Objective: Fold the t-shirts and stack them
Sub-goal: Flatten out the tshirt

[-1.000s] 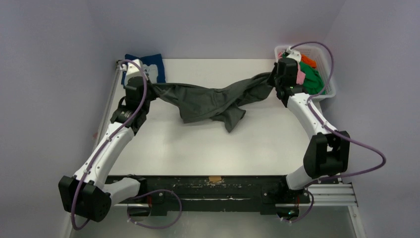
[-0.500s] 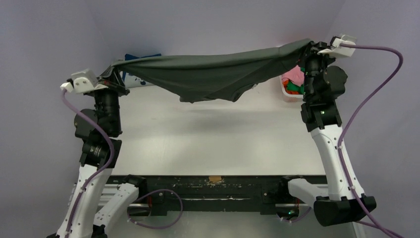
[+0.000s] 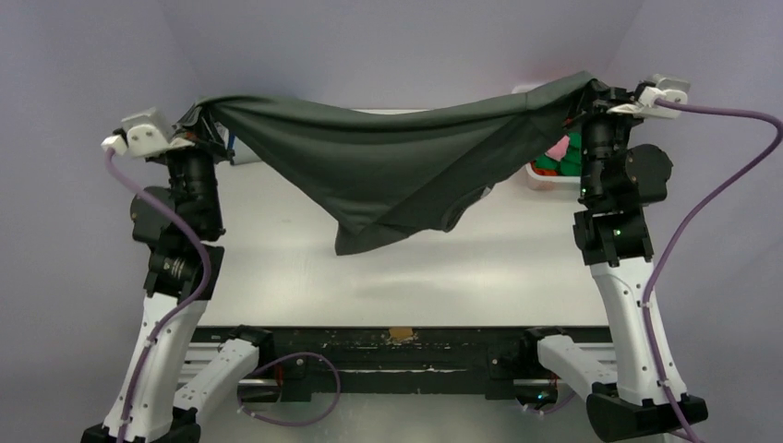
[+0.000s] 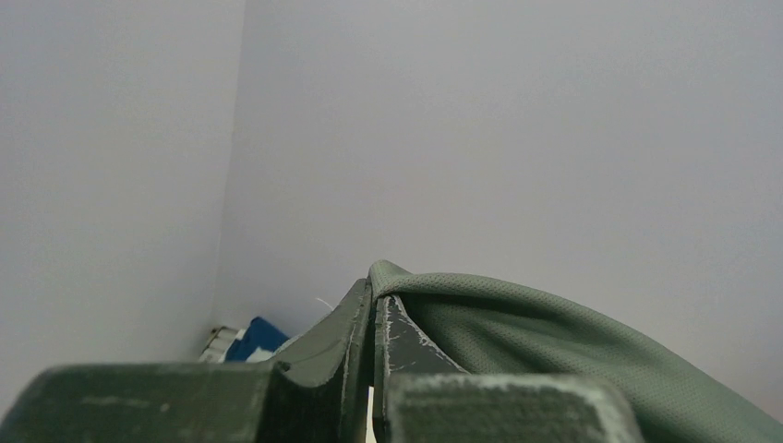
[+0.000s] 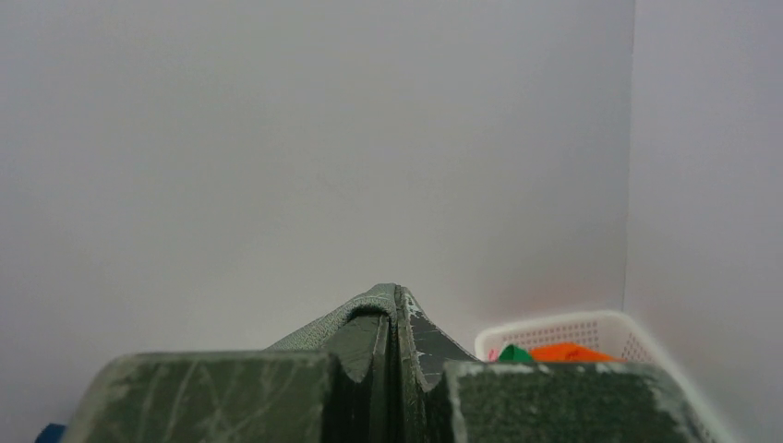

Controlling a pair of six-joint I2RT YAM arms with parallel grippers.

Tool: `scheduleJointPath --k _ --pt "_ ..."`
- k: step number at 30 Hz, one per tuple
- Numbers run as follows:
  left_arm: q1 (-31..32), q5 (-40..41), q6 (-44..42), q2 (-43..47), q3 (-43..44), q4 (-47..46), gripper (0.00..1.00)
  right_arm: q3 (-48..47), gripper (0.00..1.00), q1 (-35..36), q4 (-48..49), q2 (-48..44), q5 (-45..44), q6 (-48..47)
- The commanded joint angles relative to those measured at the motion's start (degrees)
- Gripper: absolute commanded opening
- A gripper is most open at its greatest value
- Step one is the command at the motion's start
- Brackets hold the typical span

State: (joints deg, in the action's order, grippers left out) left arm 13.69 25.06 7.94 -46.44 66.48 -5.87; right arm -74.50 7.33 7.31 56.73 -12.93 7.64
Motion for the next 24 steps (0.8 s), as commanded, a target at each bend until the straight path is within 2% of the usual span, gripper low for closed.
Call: scheduleJointPath --k 1,6,7,8,10,12,13,14,16,18,20,22,24 --pt "-3.8 4.7 4.9 -11.4 3.3 9.7 0.00 -1.3 0.00 -0.5 -7.0 8.4 -2.6 2.2" --pt "-7.2 2.5 11.2 -27.2 3.2 15.1 0.00 5.7 0.00 -0.4 -5.9 18.6 -2.8 7.2" --pt "-7.5 1.8 11.5 -31.0 3.3 14.8 0.03 6.5 0.00 -0.4 -4.7 21.5 -2.2 7.4" --pt "-7.8 0.8 11.6 -34.8 4.0 14.8 0.10 6.6 0.00 -0.5 -4.8 25.0 -2.0 7.9" --pt "-8.5 -1.1 12.4 -42.9 7.6 17.5 0.39 4.3 0.00 -0.9 -7.0 32.3 -2.0 9.4" --pt "-9.3 -3.5 14.5 -50.0 14.2 24.8 0.69 1.6 0.00 -1.4 -9.0 38.6 -1.2 10.3" --pt "-9.6 -4.8 15.6 -52.7 17.7 28.6 0.89 0.0 0.00 -1.6 -9.5 41.2 -1.3 10.9" --pt "-9.6 -6.1 15.9 -54.4 19.9 31.1 0.99 -1.5 0.00 -1.8 -10.3 44.0 -1.2 11.2" --pt "-9.5 -9.9 16.5 -55.0 20.7 32.0 1.00 -4.5 0.03 -1.8 -11.9 46.6 -0.1 11.9" --pt "-9.5 -16.2 17.2 -52.7 18.1 30.8 1.00 -5.9 0.15 -1.8 -12.6 47.9 1.7 12.3" --pt "-9.4 -23.5 18.5 -50.1 14.7 29.9 1.00 -6.5 0.18 -1.8 -13.5 48.6 1.7 13.0" --pt "-8.7 -31.5 19.2 -47.4 9.5 28.3 1.00 -6.1 0.31 -1.8 -14.5 48.7 -0.1 13.8" --pt "-7.0 -34.5 18.9 -45.3 6.2 28.7 1.00 -6.1 0.45 -1.8 -16.3 48.4 -2.3 14.9"
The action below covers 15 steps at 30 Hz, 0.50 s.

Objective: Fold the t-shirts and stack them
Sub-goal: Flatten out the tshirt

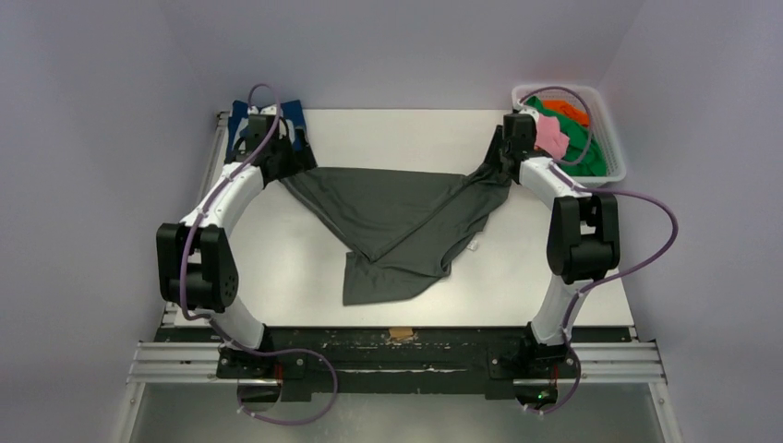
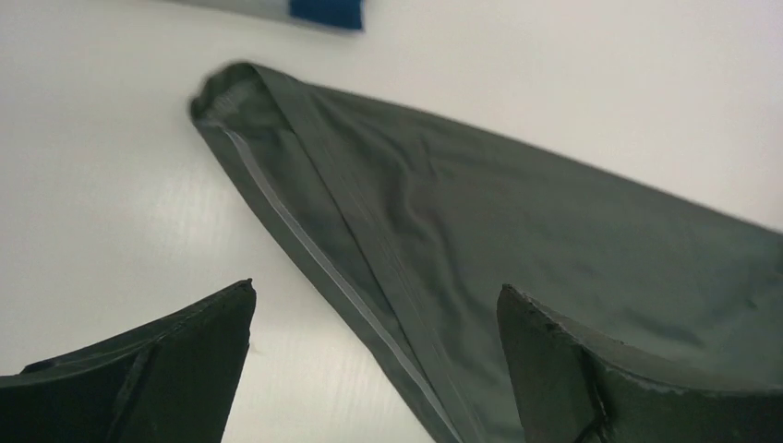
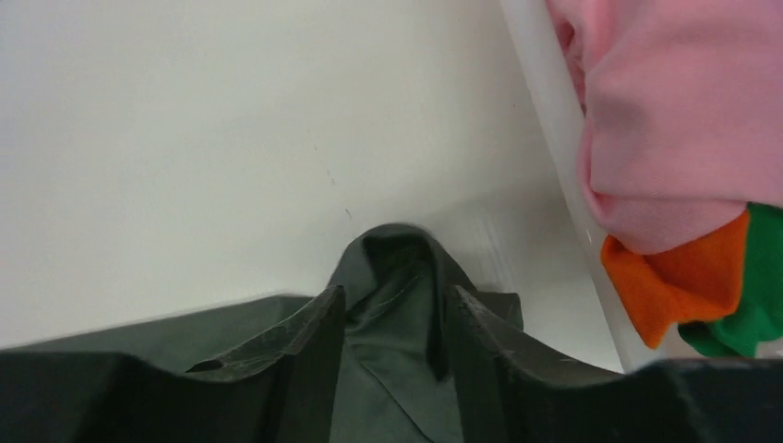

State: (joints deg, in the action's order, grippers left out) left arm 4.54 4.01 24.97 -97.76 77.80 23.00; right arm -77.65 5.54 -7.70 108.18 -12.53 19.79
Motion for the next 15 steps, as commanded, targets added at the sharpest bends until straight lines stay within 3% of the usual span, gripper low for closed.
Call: scheduleJointPath --k 1,4,6,15 --pt "3.4 -13.6 1.6 6.9 -6.0 2.0 1.00 -2.8 0.49 -0.1 -2.1 -3.5 -4.0 3.5" --pt "8.6 -13.6 0.5 9.2 -8.2 6.5 1.00 -1.3 0.62 -0.1 -3.1 -5.4 -6.4 4.1" --pt "12.2 -14.6 0.1 10.4 -9.6 8.3 1.00 -0.4 0.76 -0.1 -3.6 -6.8 -7.1 4.0" --pt "22.2 -21.4 3.8 8.3 -14.4 10.4 0.91 2.7 0.80 0.0 -5.6 -11.3 -4.9 5.1"
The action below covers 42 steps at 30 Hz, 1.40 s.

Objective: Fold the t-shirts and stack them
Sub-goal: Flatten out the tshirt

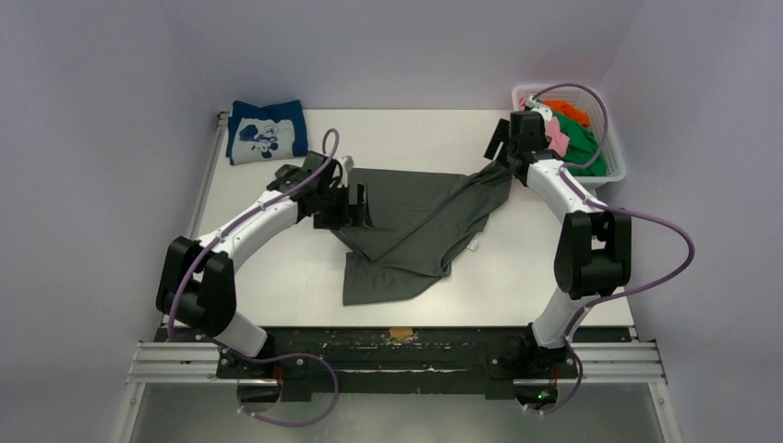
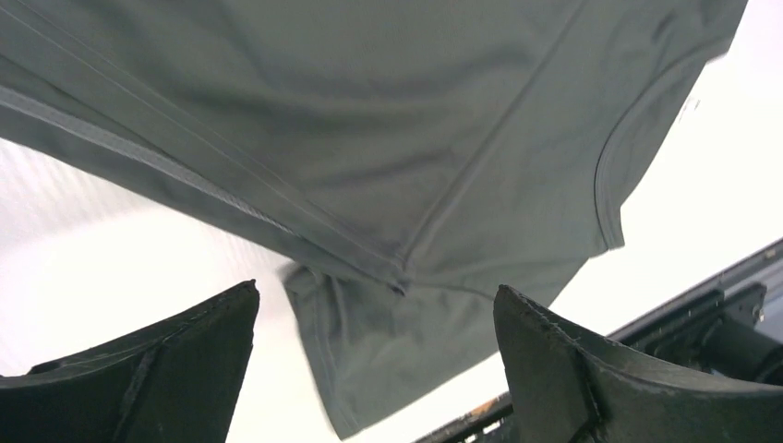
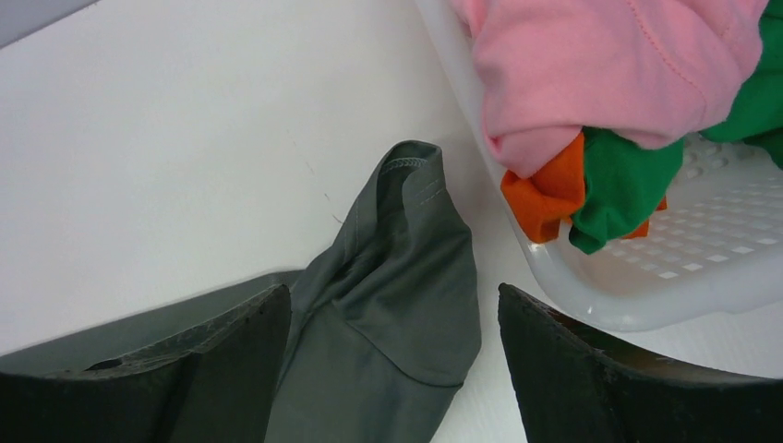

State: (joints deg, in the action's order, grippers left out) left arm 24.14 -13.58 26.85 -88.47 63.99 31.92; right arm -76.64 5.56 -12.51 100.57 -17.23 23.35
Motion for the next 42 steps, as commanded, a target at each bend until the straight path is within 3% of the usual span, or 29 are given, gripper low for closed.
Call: scheduleJointPath --k 1,9,14,24,31,42 --pt "3.3 -4.4 2.0 -2.1 -0.4 1.6 0.88 2.1 0.81 -0.1 -0.7 -4.2 0.0 1.5" --pt "8.6 -4.1 3.1 -8.8 0.7 1.1 0.66 4.3 0.82 -0.1 -1.1 -6.7 -1.2 0.9" --pt "8.9 0.8 3.7 -12.1 0.5 0.9 0.56 4.5 0.82 -0.1 -0.7 -7.1 -0.6 0.6" --pt "8.9 1.7 5.0 -13.8 0.9 -1.7 0.33 4.8 0.82 0.0 -0.9 -7.5 -1.4 -0.1" --pt "8.9 4.3 4.8 -12.7 1.9 0.6 0.00 4.9 0.82 -0.1 -1.1 -7.4 -2.2 -0.3" --pt "5.8 12.0 5.3 -1.9 0.7 5.9 0.00 4.8 0.81 -0.1 -1.9 -6.3 -3.4 -0.1"
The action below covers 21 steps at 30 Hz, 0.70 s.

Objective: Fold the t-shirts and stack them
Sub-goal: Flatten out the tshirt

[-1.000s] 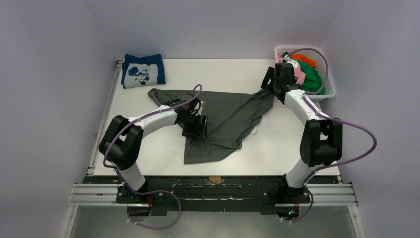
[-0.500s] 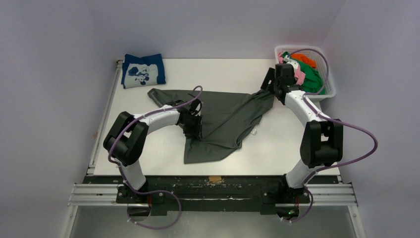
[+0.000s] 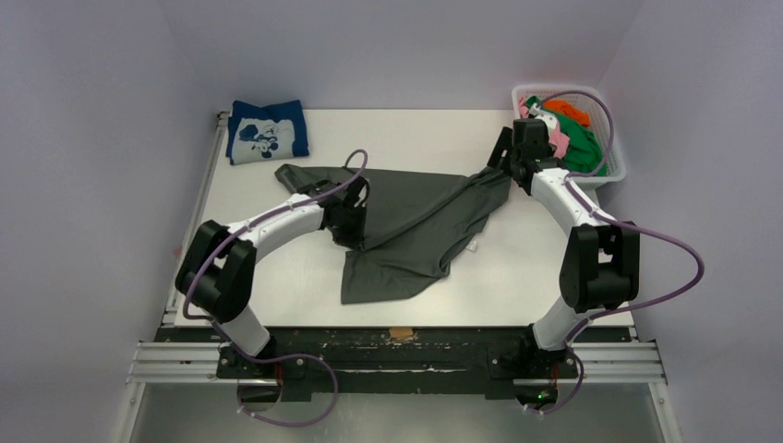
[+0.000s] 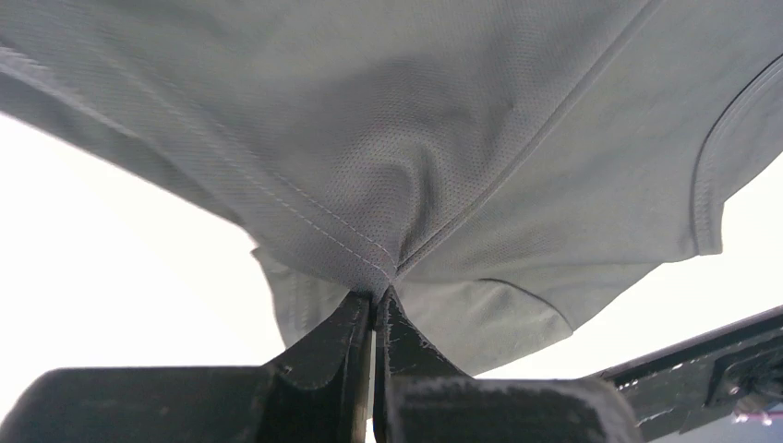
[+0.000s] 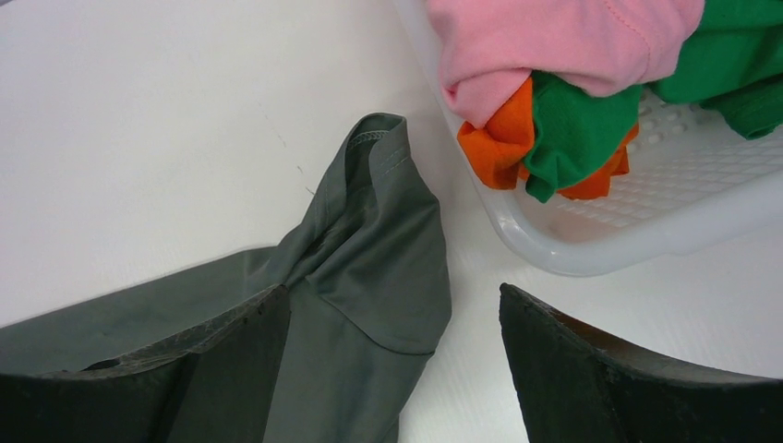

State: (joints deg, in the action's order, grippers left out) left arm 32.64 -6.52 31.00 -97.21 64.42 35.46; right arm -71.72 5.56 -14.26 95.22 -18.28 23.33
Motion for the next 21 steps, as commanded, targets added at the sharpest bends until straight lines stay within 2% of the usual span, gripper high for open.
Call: scheduleJointPath --k 1,9,13,18,21 --pt "-3.7 6.0 1.2 8.2 -0.6 2.9 0.00 -0.2 0.81 0.0 -0.3 -0.8 -2.5 -0.2" --pt "-13.5 14.5 1.7 18.4 -6.9 6.3 0.00 -0.5 0.79 -0.1 -0.2 0.5 0.6 0.1" --pt "-15.1 18.5 0.9 20.5 -7.5 8.3 0.00 -0.7 0.76 -0.1 0.3 1.4 5.2 -1.0" --pt "-15.8 18.9 1.4 19.8 -8.2 8.1 0.00 -1.7 0.70 1.2 3.1 3.9 17.7 -6.1" --pt "-15.9 18.6 1.5 19.0 -8.1 7.7 0.00 -5.4 0.69 4.2 1.1 7.0 17.6 -12.2"
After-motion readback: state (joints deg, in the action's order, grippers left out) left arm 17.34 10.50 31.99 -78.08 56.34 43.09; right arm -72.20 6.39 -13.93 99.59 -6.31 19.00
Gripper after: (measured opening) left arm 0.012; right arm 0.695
